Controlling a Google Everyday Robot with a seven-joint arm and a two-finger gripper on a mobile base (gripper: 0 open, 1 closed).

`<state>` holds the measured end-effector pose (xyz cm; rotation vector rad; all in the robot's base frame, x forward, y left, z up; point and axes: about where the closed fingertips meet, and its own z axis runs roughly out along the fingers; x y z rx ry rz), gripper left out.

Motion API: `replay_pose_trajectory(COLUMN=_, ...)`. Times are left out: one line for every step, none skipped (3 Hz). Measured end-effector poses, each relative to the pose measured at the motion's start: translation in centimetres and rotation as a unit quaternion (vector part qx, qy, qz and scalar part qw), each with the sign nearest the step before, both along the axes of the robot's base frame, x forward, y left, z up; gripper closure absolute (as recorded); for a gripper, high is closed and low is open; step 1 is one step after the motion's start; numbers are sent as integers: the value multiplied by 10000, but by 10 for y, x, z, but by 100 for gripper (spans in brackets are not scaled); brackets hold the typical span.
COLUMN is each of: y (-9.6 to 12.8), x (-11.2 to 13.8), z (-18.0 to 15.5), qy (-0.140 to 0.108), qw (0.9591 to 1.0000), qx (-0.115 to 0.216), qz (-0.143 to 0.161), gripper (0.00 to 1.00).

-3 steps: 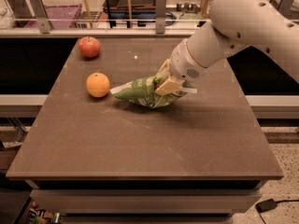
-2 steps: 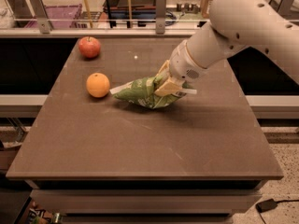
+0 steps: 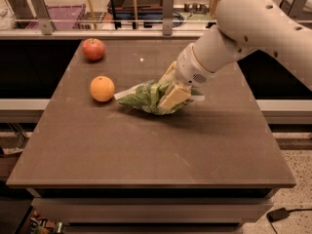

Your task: Move green jalapeno chip bag near orange

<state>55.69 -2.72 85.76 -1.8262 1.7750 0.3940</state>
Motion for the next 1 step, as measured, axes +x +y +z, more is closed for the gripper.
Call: replay_pose_trajectory(y=1, x=0, z=-1, qy=5, qw=10000, qx=-2, qz=12, gripper=0)
